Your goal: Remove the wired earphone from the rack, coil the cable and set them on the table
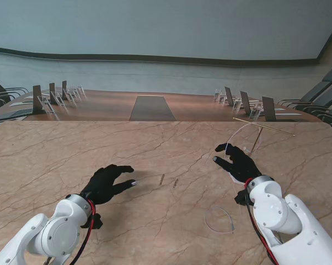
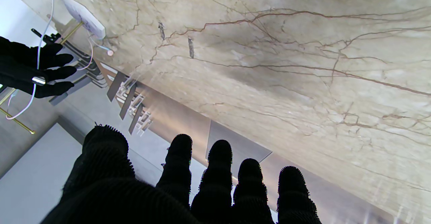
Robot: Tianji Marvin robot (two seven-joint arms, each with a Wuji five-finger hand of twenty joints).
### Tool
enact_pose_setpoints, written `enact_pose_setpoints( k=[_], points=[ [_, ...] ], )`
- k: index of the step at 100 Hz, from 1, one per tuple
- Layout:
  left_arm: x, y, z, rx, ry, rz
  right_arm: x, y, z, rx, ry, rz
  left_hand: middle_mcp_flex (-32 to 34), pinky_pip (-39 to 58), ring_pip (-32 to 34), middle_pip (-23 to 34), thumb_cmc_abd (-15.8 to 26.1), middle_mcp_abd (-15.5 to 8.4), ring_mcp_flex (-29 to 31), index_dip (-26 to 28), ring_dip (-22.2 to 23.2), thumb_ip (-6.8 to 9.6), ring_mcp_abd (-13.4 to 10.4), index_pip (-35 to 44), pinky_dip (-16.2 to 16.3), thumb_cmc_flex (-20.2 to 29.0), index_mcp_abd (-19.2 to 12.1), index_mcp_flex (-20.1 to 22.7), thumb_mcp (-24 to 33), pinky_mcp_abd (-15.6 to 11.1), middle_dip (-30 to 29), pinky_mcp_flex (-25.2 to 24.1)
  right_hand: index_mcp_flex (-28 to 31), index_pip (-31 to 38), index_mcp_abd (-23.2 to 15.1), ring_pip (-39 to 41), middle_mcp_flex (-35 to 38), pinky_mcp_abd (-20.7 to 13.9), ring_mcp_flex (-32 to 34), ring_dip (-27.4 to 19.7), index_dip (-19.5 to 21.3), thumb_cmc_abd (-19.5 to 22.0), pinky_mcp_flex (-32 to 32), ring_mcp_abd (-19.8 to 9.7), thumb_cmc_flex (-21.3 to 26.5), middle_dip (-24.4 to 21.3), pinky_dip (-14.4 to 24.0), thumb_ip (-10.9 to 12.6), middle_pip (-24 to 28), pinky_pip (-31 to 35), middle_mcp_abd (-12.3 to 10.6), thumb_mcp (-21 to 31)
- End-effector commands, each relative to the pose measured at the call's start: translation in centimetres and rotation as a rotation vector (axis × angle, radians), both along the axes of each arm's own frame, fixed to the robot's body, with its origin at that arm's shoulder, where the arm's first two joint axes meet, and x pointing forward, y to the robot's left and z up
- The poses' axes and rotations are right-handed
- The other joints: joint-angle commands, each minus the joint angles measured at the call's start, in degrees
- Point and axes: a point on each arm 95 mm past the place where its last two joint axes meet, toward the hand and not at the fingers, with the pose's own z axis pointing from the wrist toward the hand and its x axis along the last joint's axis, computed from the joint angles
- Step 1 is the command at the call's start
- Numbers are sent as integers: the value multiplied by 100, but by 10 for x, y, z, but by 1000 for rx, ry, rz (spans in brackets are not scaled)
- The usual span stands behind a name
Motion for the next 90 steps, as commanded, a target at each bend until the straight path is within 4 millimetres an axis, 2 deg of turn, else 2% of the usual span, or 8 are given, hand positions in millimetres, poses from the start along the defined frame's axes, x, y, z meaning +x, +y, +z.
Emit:
enact_pose_setpoints(
  k=[1,14,29,42,46,51,70,90],
  points=[
    [-1,0,-3,-2,15,0,-1,7,-4,11,1,8,-24,-107,-42,-130,299,31,-88,52,36,111,-13,-101,-4,-47,-64,-27,-39,-143,33,-74,124,666,-267,176,249,-25,189,-80,-861,-99,59,81,426,110,-280,-68,96,425,-139,142],
    [-1,0,-4,-4,17,0,-1,10,-7,-1,-16,9,-20,-108,-43,-129,299,23,-90,53,36,110,-9,-96,-4,-45,-55,-10,-40,-139,33,-75,540,1357,-615,274,789,56,515,-125,-1258,-448,275,151,942,131,-430,-178,58,733,-197,592],
    [-1,0,-4,-5,20,-2,-2,11,-7,-8,-35,22,-18,-108,-39,-128,299,33,-82,54,38,110,-14,-95,-4,-43,-48,-2,-41,-141,34,-75,1031,1336,-631,315,1174,114,773,-204,-1106,-1051,473,175,891,175,-744,-238,23,985,-202,2315],
    [0,0,-5,-6,21,-8,-4,11,-7,-8,-61,38,-14,-106,-39,-127,301,29,-82,55,38,109,-15,-93,-2,-41,-51,6,-41,-140,34,-73,1420,992,-541,334,1320,142,956,-198,-673,-1126,622,181,831,206,-909,43,79,1075,-122,3547],
    [0,-1,-5,-7,22,-9,-5,10,-7,0,-72,43,-15,-106,-39,-128,297,36,-81,55,38,110,-4,-92,-2,-37,-40,10,-40,-136,34,-74,1625,684,-548,339,1380,155,1015,-190,52,-1079,640,188,862,218,-1015,306,94,1121,-80,3757],
    [0,-1,-6,-7,23,-12,-5,10,-7,5,-88,47,-15,-107,-40,-128,298,29,-85,55,38,108,-5,-94,-3,-40,-39,8,-42,-134,34,-77,1856,613,-535,368,1549,205,1171,-182,211,-1183,744,221,927,225,-1042,393,120,1159,-3,4081],
    [0,-5,-6,-6,31,-24,-8,7,-8,-3,-116,61,-7,-107,-37,-124,299,35,-80,57,38,110,-9,-90,-3,-27,-29,31,-38,-138,36,-74,2680,586,-579,537,2067,482,1693,-119,296,-1378,1204,474,1082,262,-1091,267,195,1398,260,4707],
    [2,-10,-4,-5,40,-42,-11,3,-8,-1,-131,85,-18,-106,-40,-132,301,36,-85,56,37,109,-13,-97,0,-29,-42,11,-41,-138,33,-76,4289,876,-189,1043,2742,880,2232,154,930,-1937,1575,752,1236,287,-906,-261,452,1960,446,5236]
  ],
)
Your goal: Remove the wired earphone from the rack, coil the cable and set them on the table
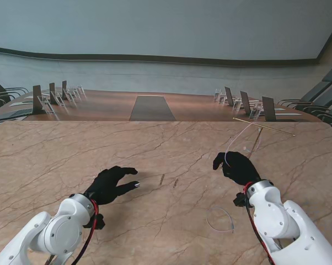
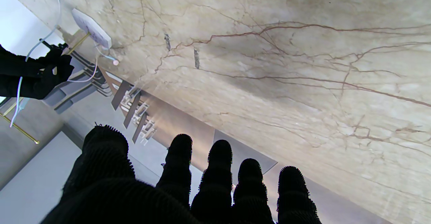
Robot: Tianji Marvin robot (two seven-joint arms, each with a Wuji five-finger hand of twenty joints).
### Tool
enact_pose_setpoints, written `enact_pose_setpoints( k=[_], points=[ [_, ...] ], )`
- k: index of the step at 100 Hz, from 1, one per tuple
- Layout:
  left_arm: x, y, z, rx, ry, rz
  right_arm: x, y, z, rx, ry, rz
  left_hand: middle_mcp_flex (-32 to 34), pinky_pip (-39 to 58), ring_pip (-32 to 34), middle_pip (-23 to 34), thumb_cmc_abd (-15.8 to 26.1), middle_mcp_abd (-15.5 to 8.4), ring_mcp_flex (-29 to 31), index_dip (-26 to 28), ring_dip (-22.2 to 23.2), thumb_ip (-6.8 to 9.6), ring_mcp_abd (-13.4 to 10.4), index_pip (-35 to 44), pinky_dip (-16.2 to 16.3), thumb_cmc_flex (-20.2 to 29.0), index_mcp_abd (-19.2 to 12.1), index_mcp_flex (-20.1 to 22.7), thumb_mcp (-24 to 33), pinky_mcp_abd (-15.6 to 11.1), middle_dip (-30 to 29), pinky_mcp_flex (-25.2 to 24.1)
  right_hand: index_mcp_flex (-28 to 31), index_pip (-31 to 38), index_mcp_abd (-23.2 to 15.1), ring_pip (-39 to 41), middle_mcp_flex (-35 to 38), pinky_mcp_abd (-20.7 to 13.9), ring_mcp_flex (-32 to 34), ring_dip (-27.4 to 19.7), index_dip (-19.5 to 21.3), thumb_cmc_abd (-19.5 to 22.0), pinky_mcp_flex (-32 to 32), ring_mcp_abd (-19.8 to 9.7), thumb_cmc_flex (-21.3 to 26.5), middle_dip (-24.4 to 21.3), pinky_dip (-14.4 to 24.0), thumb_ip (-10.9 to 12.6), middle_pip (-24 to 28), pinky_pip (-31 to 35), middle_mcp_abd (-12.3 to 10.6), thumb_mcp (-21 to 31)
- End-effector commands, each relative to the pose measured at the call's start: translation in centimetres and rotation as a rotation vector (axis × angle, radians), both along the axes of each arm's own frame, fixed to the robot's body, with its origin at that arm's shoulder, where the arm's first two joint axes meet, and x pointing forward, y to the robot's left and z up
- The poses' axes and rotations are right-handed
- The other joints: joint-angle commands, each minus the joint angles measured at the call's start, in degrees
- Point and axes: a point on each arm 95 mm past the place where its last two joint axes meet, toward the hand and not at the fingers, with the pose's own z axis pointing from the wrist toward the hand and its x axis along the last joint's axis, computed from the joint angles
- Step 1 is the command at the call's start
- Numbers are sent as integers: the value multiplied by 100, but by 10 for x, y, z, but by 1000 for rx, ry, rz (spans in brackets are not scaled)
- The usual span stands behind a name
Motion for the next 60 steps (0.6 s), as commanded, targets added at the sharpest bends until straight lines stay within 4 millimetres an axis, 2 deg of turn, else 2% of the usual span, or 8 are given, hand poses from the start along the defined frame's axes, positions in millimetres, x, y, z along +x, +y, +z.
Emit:
enact_pose_setpoints(
  k=[1,28,31,42,60],
  points=[
    [-1,-3,-1,-6,12,-9,-4,0,-3,-6,1,10,-10,-106,-39,-128,303,31,-83,55,35,109,-1,-99,0,-28,-46,8,-40,-134,34,-75,448,234,74,294,164,112,219,158,281,-320,97,233,275,76,125,-264,208,371,158,383],
    [3,-12,2,-13,23,-42,-12,-4,4,-7,-51,52,-9,-108,-40,-130,303,30,-81,54,33,110,-9,-104,-2,-27,-54,-7,-40,-133,34,-75,1107,978,130,712,581,268,547,426,1570,-767,225,345,423,142,380,-509,669,815,177,745],
    [3,-13,3,-14,24,-45,-14,-4,5,-9,-55,61,-5,-107,-41,-128,302,36,-80,54,33,110,-7,-105,-1,-27,-54,-6,-41,-138,35,-72,1144,961,111,753,606,281,576,432,1844,-798,238,359,436,124,421,-544,738,854,176,774],
    [5,-17,3,-22,30,-58,-19,-4,11,-20,-65,90,-11,-107,-42,-132,299,24,-84,52,32,109,-5,-109,-1,-27,-60,-9,-42,-136,33,-73,1200,1138,68,856,688,297,647,474,2095,-876,260,371,471,165,490,-583,875,957,170,822],
    [7,-24,5,-31,38,-81,-27,-1,16,-41,-64,138,-11,-106,-45,-135,306,28,-84,49,30,110,-5,-117,1,-29,-71,-31,-41,-139,32,-74,1217,1203,25,954,743,312,723,510,2250,-949,304,398,500,189,556,-623,1006,1053,166,860]
  ],
)
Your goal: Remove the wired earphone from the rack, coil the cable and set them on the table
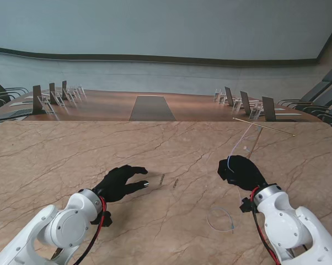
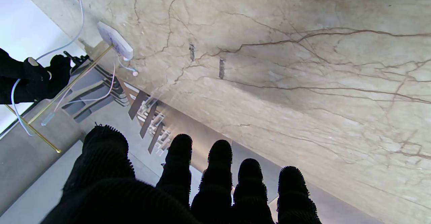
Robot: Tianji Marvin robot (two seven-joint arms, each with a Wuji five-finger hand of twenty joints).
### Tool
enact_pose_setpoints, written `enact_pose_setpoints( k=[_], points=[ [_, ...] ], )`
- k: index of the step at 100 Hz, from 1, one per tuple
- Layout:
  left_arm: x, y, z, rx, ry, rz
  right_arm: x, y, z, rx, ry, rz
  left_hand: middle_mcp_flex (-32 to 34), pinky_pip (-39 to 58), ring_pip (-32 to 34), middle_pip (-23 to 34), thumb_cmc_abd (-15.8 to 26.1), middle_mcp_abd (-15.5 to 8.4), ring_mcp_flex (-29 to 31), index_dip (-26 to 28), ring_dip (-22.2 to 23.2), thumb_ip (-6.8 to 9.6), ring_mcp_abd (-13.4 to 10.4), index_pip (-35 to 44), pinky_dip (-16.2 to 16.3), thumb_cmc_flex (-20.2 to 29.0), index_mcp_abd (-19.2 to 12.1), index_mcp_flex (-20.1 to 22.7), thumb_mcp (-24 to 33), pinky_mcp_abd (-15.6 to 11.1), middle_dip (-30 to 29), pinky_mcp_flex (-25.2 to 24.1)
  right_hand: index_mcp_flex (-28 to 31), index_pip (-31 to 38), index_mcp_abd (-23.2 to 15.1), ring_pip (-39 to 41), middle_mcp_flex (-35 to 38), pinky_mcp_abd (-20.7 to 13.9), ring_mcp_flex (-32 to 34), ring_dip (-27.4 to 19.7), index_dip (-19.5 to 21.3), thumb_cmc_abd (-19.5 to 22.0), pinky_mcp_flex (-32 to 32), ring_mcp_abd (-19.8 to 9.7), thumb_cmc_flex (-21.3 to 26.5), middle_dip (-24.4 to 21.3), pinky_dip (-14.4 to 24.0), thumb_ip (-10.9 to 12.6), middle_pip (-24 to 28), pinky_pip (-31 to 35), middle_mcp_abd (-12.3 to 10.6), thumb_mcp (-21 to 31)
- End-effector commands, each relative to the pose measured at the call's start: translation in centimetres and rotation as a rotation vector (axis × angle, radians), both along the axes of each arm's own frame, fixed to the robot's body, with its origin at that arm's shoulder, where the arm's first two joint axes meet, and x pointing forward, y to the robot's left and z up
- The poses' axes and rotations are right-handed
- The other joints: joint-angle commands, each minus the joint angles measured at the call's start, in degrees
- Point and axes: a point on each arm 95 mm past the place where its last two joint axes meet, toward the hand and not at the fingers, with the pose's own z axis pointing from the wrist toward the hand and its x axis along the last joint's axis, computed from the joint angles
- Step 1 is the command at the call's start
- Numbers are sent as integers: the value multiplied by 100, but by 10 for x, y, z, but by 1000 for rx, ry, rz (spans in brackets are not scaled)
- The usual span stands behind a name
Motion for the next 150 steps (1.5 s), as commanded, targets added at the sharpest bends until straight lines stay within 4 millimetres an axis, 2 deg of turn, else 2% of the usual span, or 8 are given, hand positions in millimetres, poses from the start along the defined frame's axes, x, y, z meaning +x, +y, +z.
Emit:
enact_pose_setpoints(
  k=[1,58,100,103,113,130,150],
  points=[
    [-1,-3,0,-7,10,-9,-5,5,2,-4,-4,28,-9,-105,-43,-134,305,26,-79,49,30,110,-5,-115,1,-28,-71,-28,-41,-139,32,-73,188,237,-107,211,52,-33,156,88,130,-320,29,225,316,111,157,-257,178,280,101,309],
    [10,-25,5,-39,26,-69,-28,28,-3,-44,78,126,10,-89,-44,-138,304,22,-65,48,26,109,-7,-108,27,-9,-72,-16,-36,-132,31,-79,116,229,-145,490,160,23,310,148,293,-470,112,296,356,134,332,-318,477,543,135,399],
    [26,-53,5,-78,72,-125,-48,38,-11,-55,137,163,63,-31,4,-84,429,65,-6,66,58,60,44,-63,96,195,-69,2,-35,-104,73,-51,91,229,-158,684,236,68,396,162,301,-572,148,362,371,131,446,-341,662,731,176,477],
    [27,-55,5,-79,74,-128,-49,39,-11,-54,143,166,107,-24,17,-44,438,-61,3,75,69,54,53,-46,108,215,-70,14,-40,-105,98,-53,80,228,-156,705,241,70,408,168,301,-582,150,372,376,137,454,-342,681,746,182,481],
    [31,-62,6,-80,69,-138,-51,43,-14,-53,166,178,168,9,63,54,463,-30,48,101,108,39,92,2,144,246,-54,48,-61,-68,175,-12,48,244,-153,795,244,90,421,186,301,-623,158,396,391,167,503,-357,769,832,203,503],
    [38,-74,8,-99,74,-156,-54,49,-18,-52,206,203,156,72,301,392,516,94,173,191,391,10,249,88,289,316,-39,55,-100,-9,714,43,15,275,-176,957,257,89,467,207,293,-681,189,414,409,254,580,-395,922,963,216,529],
    [47,-86,13,-125,68,-172,-55,57,-22,-48,247,231,-17,204,1196,996,479,166,262,417,1353,9,477,277,557,239,5,121,-111,53,1793,178,-5,298,-181,1047,262,92,476,193,287,-717,192,437,421,302,632,-411,986,1038,231,552]
  ],
)
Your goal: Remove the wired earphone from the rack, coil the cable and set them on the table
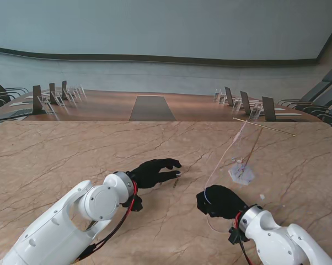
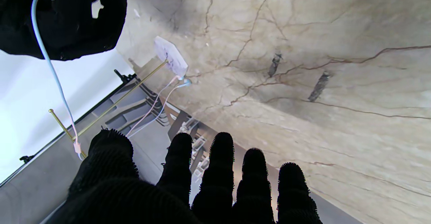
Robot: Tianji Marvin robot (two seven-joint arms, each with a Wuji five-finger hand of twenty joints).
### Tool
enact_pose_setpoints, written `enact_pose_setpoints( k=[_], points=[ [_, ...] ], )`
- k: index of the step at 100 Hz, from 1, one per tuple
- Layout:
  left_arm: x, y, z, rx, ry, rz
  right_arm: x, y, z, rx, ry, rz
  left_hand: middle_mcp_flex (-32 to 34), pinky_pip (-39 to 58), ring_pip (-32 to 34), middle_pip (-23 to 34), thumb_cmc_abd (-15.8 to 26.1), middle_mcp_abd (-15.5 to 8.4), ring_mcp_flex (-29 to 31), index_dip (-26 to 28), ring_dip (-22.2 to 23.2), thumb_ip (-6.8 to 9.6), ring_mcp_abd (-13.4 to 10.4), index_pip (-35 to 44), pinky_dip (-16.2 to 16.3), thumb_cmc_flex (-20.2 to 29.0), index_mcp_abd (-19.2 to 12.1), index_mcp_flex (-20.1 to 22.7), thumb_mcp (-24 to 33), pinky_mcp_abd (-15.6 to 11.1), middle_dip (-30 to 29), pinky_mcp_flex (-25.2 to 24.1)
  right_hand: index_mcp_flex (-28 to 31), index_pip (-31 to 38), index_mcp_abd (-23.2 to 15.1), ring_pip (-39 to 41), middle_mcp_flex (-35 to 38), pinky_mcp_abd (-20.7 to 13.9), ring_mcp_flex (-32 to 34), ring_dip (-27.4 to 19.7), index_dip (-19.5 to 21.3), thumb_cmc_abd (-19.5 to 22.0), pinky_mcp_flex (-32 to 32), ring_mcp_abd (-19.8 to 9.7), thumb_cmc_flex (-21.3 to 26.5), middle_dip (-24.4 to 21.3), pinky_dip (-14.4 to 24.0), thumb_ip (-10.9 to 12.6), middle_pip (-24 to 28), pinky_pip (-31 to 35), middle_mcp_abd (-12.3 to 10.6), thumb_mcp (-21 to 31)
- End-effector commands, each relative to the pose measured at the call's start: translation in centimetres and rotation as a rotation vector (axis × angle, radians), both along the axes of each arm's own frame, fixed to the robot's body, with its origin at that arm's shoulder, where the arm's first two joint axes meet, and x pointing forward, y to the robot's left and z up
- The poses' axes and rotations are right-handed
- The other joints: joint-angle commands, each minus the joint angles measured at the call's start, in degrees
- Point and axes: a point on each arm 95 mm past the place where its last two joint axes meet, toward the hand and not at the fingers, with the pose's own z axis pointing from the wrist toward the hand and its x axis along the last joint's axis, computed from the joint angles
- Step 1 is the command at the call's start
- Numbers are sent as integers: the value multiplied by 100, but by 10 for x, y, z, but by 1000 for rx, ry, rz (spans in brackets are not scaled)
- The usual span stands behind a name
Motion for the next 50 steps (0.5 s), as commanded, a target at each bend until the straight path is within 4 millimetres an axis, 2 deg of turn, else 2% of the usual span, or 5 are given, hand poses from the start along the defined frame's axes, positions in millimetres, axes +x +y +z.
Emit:
enact_pose_setpoints(
  k=[1,15,28,37,50],
  points=[
    [3,-7,4,-24,-4,-3,-2,5,0,3,11,13,-107,75,345,228,250,20,82,134,426,11,124,215,212,92,11,93,-95,23,332,52,-5,228,-118,264,112,-111,204,51,84,-252,-20,349,284,90,160,-288,188,316,170,315],
    [11,-15,8,-42,-6,-13,-3,9,-2,3,32,27,-45,492,1572,541,234,88,36,189,1621,11,331,261,690,33,43,25,-90,24,828,189,-7,244,-122,315,129,-104,226,49,82,-269,0,358,290,110,186,-292,223,360,181,329],
    [19,-22,12,-48,-11,-29,-4,12,-4,4,49,39,19,1806,2695,770,217,98,-95,230,2622,-11,429,358,1468,10,129,61,-97,-68,1273,7,-22,254,-124,350,132,-104,224,45,82,-282,2,372,290,124,208,-296,248,399,190,337],
    [24,-29,15,-57,-7,-39,-5,15,-5,5,59,47,-2,2452,2834,861,186,86,-122,286,2674,-4,414,432,1005,-30,128,24,-93,-66,1449,-149,-24,258,-124,364,131,-102,231,40,80,-286,-2,375,292,125,214,-296,253,406,196,343],
    [30,-38,19,-66,12,-60,-6,18,-5,5,70,61,-31,2694,2821,877,181,94,-89,358,2644,2,402,530,804,-101,209,-93,-97,-28,1478,-131,-40,258,-134,388,140,-107,237,31,76,-293,2,375,290,132,226,-298,271,422,193,348]
  ],
)
